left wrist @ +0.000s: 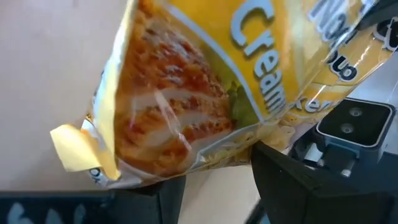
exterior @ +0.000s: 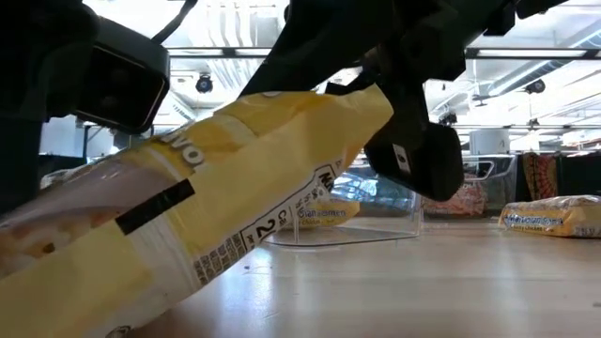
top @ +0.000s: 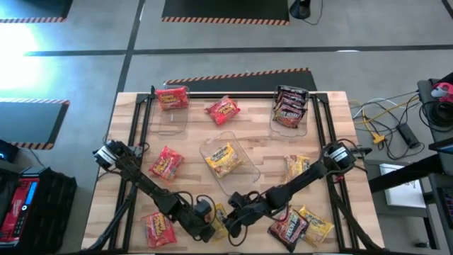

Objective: Sort Maruchan noodles
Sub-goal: Put the bottom left yellow noodle pack into the center transparent bin

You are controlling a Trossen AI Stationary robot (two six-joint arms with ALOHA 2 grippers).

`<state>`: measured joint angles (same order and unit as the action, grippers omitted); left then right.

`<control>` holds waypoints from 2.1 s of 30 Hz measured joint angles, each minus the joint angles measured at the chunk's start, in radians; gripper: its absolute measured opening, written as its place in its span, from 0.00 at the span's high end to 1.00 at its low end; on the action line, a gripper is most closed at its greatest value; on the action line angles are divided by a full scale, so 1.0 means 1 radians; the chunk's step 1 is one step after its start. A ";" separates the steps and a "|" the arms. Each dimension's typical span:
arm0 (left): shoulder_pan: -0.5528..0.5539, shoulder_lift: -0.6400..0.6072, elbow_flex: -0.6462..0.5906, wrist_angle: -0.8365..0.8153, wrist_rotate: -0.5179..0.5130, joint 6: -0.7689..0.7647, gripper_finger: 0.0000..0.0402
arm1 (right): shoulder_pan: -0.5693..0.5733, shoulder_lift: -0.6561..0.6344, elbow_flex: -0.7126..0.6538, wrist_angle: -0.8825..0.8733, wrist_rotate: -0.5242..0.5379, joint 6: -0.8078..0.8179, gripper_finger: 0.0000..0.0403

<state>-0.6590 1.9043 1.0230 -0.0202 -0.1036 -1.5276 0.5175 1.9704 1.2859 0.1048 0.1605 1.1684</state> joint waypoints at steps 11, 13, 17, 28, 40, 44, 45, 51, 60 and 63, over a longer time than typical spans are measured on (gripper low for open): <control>-0.001 -0.156 -0.003 -0.210 -0.145 0.205 0.60 | 0.002 -0.030 0.001 -0.084 -0.020 -0.040 0.84; -0.004 -0.175 -0.002 -0.221 -0.145 0.214 0.60 | 0.002 -0.030 0.001 -0.084 -0.018 -0.043 0.84; -0.021 -0.181 -0.002 -0.284 -0.126 0.204 0.60 | 0.002 -0.031 0.001 -0.088 -0.011 -0.047 0.84; -0.067 -0.183 -0.007 -0.362 -0.133 0.109 0.60 | -0.002 -0.037 0.001 -0.110 -0.007 -0.040 0.84; -0.036 -0.178 -0.017 -0.137 -0.255 0.223 0.60 | -0.027 -0.031 0.000 -0.233 -0.003 0.025 0.84; -0.031 -0.146 -0.020 -0.112 -0.231 0.217 0.60 | -0.027 -0.031 0.000 -0.221 -0.004 0.033 0.84; -0.030 -0.136 -0.020 -0.095 -0.221 0.217 0.60 | -0.027 -0.031 0.000 -0.220 -0.004 0.038 0.84; -0.031 -0.119 -0.023 -0.064 -0.201 0.210 0.60 | -0.027 -0.031 0.000 -0.218 -0.010 0.092 0.84; -0.033 -0.119 -0.050 -0.058 -0.174 0.184 0.60 | -0.027 -0.030 0.000 -0.136 -0.060 0.107 0.84; -0.034 -0.121 -0.062 -0.051 -0.167 0.180 0.60 | -0.027 -0.030 0.000 -0.099 -0.065 0.107 0.81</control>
<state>-0.6930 1.7837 0.9614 -0.0712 -0.2702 -1.3473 0.4904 1.9404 1.2858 0.0056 0.0959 1.2753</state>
